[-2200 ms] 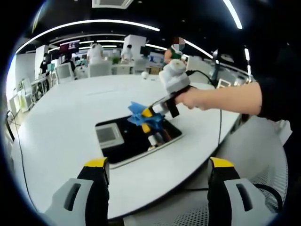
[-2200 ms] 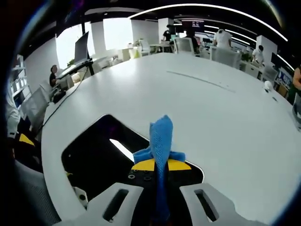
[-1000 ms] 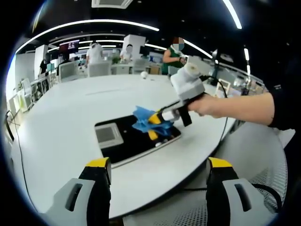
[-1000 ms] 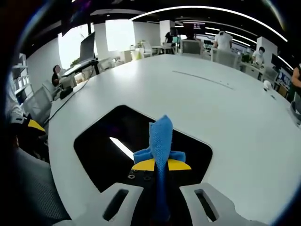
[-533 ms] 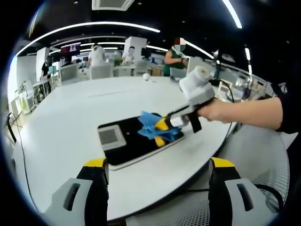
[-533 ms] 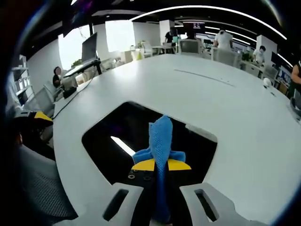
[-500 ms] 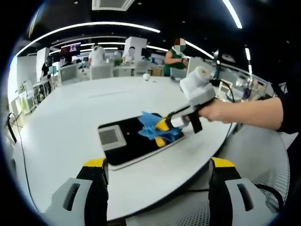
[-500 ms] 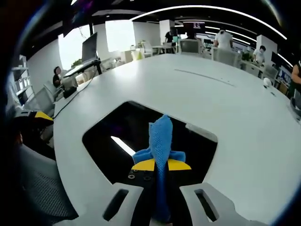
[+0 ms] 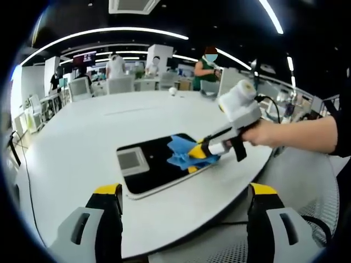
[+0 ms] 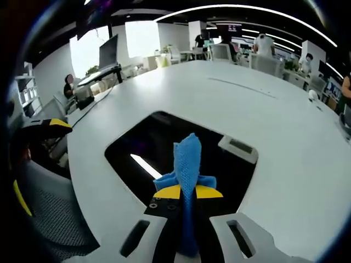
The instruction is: Wipe the mirror surface with the cleaning cloth until all visible marks leave the cleaned area.
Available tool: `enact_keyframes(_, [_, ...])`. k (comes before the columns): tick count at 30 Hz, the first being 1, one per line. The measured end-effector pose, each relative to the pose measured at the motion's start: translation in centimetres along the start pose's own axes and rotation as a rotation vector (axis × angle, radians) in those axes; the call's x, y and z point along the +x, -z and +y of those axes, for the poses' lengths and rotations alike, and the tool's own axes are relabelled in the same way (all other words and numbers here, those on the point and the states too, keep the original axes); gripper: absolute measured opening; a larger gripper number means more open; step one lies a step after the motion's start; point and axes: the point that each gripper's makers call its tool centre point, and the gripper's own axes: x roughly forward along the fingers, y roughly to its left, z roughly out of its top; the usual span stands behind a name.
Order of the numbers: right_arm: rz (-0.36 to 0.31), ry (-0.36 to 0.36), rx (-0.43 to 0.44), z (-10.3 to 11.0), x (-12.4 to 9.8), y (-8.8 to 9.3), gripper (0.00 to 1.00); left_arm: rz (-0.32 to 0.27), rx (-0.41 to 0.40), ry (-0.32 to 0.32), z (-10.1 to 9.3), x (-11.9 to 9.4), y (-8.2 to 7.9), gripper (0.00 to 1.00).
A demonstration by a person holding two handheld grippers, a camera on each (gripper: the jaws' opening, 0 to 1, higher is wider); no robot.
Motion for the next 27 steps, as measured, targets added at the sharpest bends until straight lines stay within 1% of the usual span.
enact_keyframes(9, [0.010,0.000,-0.008,0.9,-0.7,0.7,0.02,-0.013,0.002,-0.013,0.2,0.0,-0.2,0.99])
enact_keyframes(21, [0.024,-0.004,-0.008,1.6,-1.3,1.3,0.02,-0.021,0.002,-0.015,0.3,-0.1,-0.3,0.99])
enact_keyframes(27, [0.027,-0.003,-0.022,1.6,-1.3,1.3,0.02,-0.025,0.000,-0.016,0.3,-0.1,-0.3,0.99])
